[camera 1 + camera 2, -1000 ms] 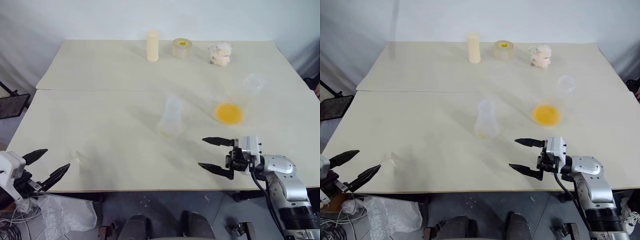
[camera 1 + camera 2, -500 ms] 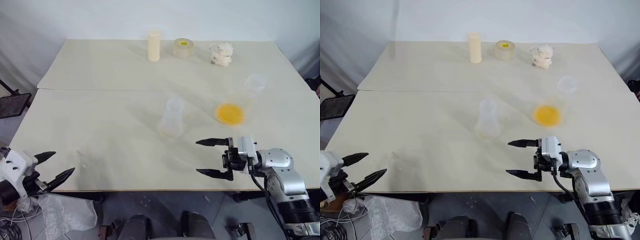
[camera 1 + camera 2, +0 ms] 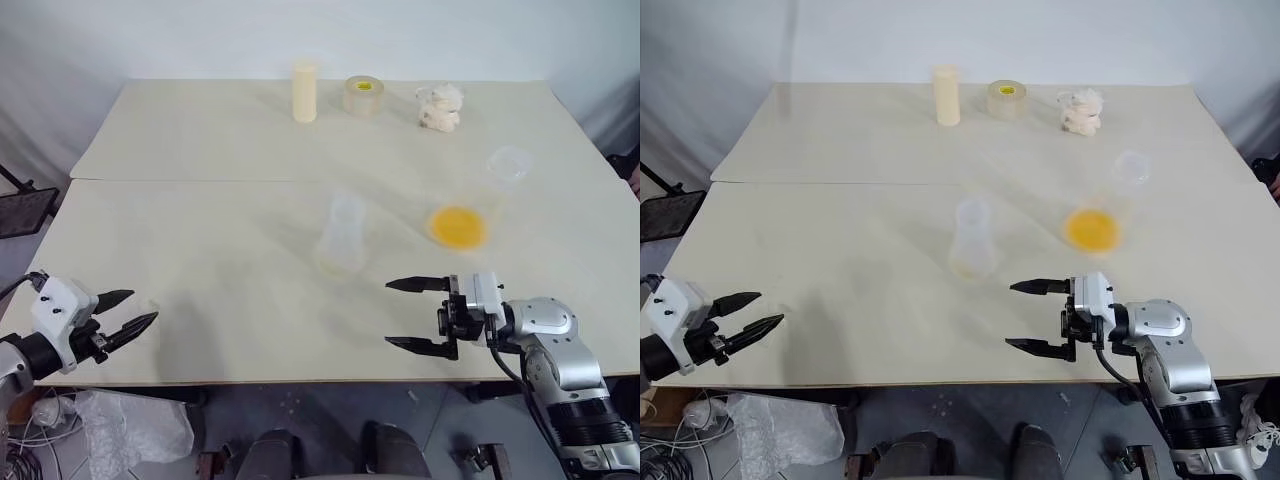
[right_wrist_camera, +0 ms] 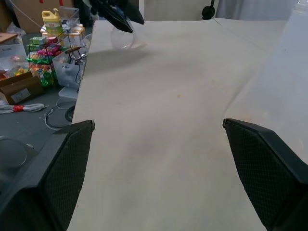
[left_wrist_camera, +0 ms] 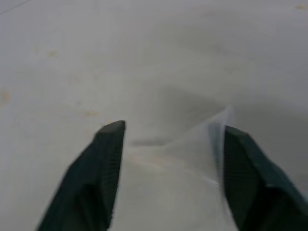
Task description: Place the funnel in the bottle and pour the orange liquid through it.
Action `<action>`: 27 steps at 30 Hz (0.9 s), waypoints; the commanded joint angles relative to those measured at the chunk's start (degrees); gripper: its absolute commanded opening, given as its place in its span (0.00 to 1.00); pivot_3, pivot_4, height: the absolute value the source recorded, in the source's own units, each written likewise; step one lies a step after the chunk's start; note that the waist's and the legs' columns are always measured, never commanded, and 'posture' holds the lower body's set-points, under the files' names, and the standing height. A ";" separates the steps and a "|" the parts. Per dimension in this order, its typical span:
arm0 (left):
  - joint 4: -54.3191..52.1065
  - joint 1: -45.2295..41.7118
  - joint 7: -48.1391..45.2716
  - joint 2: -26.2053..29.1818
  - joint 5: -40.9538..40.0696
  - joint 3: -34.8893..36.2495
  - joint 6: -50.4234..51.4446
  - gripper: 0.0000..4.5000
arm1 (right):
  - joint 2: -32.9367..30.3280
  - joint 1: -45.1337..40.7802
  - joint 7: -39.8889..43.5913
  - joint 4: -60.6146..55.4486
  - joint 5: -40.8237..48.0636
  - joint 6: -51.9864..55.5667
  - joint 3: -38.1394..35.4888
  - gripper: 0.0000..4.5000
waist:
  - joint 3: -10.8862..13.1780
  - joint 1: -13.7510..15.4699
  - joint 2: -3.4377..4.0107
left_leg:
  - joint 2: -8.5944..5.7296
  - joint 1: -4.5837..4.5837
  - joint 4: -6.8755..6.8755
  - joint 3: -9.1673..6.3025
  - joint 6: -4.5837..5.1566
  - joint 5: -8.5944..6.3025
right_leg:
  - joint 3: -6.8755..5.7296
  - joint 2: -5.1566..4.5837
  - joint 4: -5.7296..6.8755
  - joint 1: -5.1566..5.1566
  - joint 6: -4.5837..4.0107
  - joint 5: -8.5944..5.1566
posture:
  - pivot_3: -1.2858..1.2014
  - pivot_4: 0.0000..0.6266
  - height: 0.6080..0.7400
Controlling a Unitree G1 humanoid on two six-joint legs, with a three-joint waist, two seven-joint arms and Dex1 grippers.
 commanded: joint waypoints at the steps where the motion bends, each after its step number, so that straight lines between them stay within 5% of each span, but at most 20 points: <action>1: 0.53 -1.41 -0.36 1.17 -0.82 0.16 0.31 0.32 | 0.48 -0.90 -0.42 -1.08 2.24 -0.54 -2.14 1.00 | 0.00 0.04 0.00 | 0.00 0.00 0.00 0.00 0.00 0.00 | 0.00 0.00 0.00 0.00 0.00 0.00 | 0.52 0.24 1.00; 6: -0.01 -4.75 -0.03 0.63 -3.00 0.24 1.43 0.01 | 0.93 -1.51 -1.76 -1.91 4.26 1.13 -2.89 1.00 | 0.00 0.26 0.00 | -0.01 0.00 0.01 -0.01 0.00 0.00 | 0.00 0.00 0.02 0.00 0.00 0.00 | 0.52 0.24 1.00; 16: -4.29 -20.63 5.29 -1.14 -12.12 -1.65 8.03 0.01 | 1.82 -2.92 -4.83 -2.40 4.96 2.23 -3.96 1.00 | 0.03 0.41 -0.04 | -0.03 0.01 0.03 -0.05 0.00 0.01 | 0.00 -0.02 0.08 0.01 0.01 0.00 | 0.52 0.24 1.00; 27: 2.15 -55.04 13.57 -12.01 -18.41 -15.55 17.69 0.01 | 3.64 -4.23 -9.04 -3.03 5.27 1.70 -5.78 1.00 | 0.07 0.23 -0.14 | -0.14 -0.03 0.04 -0.11 0.04 0.03 | -0.08 0.05 0.11 0.01 0.06 0.03 | 0.52 0.24 1.00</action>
